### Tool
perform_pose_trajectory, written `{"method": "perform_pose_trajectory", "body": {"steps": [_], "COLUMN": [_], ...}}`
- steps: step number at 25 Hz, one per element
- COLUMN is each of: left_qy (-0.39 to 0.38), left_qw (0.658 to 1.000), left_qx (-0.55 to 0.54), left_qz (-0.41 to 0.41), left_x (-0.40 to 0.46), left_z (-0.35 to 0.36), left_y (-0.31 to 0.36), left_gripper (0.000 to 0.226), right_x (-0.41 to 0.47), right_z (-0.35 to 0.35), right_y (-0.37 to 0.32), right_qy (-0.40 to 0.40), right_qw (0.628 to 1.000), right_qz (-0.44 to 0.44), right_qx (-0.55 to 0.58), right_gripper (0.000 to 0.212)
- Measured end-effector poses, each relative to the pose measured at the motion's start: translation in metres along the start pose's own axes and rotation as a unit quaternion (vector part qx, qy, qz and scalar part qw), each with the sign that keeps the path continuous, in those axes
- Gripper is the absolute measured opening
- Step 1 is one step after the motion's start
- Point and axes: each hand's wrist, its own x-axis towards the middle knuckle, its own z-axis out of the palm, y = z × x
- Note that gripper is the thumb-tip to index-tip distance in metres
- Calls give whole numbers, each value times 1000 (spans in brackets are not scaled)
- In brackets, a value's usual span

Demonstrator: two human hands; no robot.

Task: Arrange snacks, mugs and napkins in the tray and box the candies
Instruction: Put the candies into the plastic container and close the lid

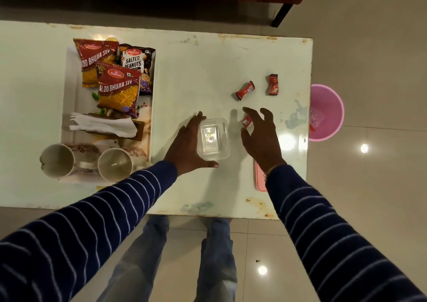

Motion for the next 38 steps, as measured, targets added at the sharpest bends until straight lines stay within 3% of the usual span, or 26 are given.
{"method": "perform_pose_trajectory", "body": {"steps": [6,9,12,14,16,21,26,30,34,36,38], "left_qy": [10,15,20,21,27,27,30,28,31,31,33], "left_qw": [1000,997,995,995,995,995,995,996,998,998,999], "left_qx": [29,73,95,101,99,97,88,74,32,24,17], "left_qz": [-1,7,7,6,5,12,18,48,41,39,37], "left_x": [6,7,10,13,15,18,17,15,15,16,18], "left_z": [5,4,1,0,1,-3,-3,-2,-1,-1,0], "left_y": [-4,-8,-10,-10,-10,-17,-16,-13,-20,-23,-24], "left_gripper": [140,135,131,129,126,129,139,150,139,131,127], "right_x": [12,10,-11,-35,-52,-13,65,91,72,47,12], "right_z": [12,4,6,19,34,20,-23,-30,-22,-16,1], "right_y": [9,3,-19,-33,-35,-11,20,30,22,5,-14], "right_qy": [20,88,160,104,44,106,41,28,134,176,155], "right_qw": [1000,996,977,974,983,991,994,977,987,982,975], "right_qz": [-3,12,-88,-138,-151,-76,-25,-59,-29,-69,-139], "right_qx": [-18,31,110,145,95,37,-98,-203,-81,17,78], "right_gripper": [30,20,17,19,26,32,59,47,27,23,21]}}
